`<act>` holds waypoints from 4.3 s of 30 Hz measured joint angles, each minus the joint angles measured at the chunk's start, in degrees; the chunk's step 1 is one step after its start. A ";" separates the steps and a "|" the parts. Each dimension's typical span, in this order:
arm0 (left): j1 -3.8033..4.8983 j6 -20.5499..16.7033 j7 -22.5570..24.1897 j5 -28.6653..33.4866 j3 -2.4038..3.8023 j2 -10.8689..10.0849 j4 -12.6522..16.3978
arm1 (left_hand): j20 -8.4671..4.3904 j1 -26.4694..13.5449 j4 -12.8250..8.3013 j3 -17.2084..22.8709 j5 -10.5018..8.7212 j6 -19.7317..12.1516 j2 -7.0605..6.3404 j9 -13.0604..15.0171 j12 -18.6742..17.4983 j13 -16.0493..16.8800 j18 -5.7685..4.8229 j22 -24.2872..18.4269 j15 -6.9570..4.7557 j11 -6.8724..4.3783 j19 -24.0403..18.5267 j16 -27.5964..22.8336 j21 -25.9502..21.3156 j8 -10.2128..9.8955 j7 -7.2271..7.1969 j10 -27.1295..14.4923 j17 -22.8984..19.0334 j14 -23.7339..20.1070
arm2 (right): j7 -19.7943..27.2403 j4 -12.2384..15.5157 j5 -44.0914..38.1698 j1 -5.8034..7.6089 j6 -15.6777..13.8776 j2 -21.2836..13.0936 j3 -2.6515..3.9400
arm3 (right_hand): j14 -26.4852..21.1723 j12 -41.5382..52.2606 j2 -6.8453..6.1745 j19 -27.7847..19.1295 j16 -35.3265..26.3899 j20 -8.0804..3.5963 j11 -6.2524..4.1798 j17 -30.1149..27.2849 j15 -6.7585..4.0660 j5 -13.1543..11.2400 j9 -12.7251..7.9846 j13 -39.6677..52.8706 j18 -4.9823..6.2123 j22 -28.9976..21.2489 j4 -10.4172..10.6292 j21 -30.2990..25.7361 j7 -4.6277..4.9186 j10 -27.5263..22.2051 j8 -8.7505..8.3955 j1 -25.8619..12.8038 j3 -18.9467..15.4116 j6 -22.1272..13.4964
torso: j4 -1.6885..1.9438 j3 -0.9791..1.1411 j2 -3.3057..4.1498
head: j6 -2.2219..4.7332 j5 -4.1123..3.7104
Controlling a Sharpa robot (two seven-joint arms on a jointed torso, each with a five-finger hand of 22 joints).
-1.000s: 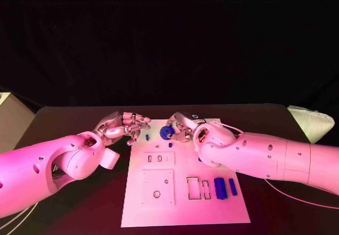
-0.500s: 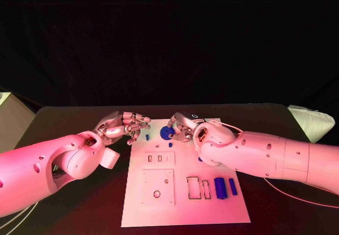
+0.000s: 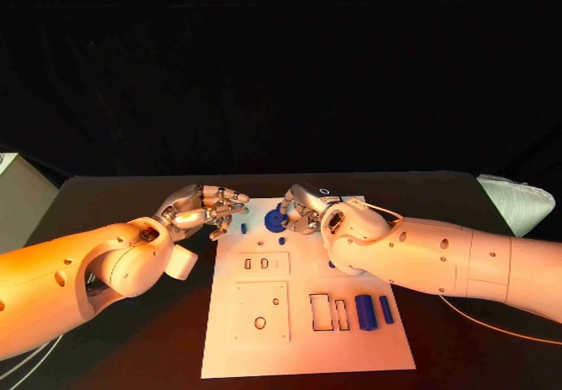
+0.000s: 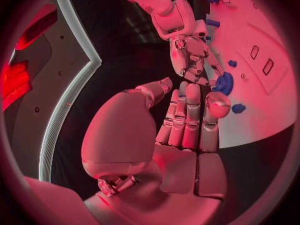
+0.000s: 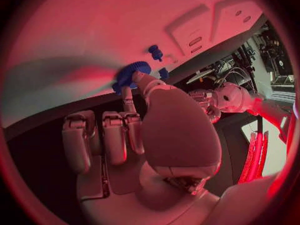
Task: Assemble the parts on the task board
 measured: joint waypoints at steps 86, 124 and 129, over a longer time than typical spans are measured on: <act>-0.39 0.51 -0.06 0.05 -0.28 0.16 -1.84 | 0.20 -0.19 -0.16 0.16 0.00 0.00 0.19 0.08 0.18 0.09 0.00 -0.15 0.00 -0.01 -0.20 0.00 0.00 0.00 0.00 0.01 0.00 0.00 | 22.52 -2.24 16.63 -1.70 0.74 -19.69 -0.48 | -0.12 -1.72 1.56 -0.01 -0.34 1.67 2.38 -0.04 2.00 -0.21 -2.75 0.00 0.00 -0.01 5.79 0.00 2.63 -0.09 -1.89 5.44 -9.21 -10.11 | -1.16 1.25 -0.77 | -0.60 -0.16; -0.40 0.63 -0.17 0.03 -0.29 0.09 -1.97 | 0.20 -0.23 -0.16 0.16 0.00 0.00 0.23 0.08 0.18 0.13 0.00 -0.14 0.00 -0.01 -0.20 0.00 0.00 0.00 0.00 0.00 -0.01 0.00 | 21.36 -0.98 17.07 -2.06 -4.21 -19.29 -0.46 | -0.11 -0.66 2.35 0.00 -0.34 -0.62 -0.61 -0.04 -0.70 -1.42 -1.74 0.03 0.00 0.02 3.71 0.00 -0.08 -0.20 2.91 5.11 -2.94 -2.37 | -1.20 1.36 -0.85 | -0.48 0.03; -0.41 0.69 -0.18 0.03 -0.31 0.11 -2.28 | 0.20 -0.24 -0.16 0.16 0.00 0.00 0.21 0.07 0.18 0.14 0.00 -0.14 0.00 0.00 -0.20 0.00 0.00 0.00 0.00 -0.02 -0.01 0.00 | 20.17 1.55 17.34 -1.71 -5.66 -20.15 -0.35 | -0.12 -0.66 2.57 0.00 -0.34 -0.62 -0.61 -0.04 -0.70 -1.56 -1.74 0.03 0.00 0.02 3.71 0.00 -0.09 -0.20 2.91 5.04 -2.94 -2.38 | -1.29 1.36 -1.03 | -0.36 0.12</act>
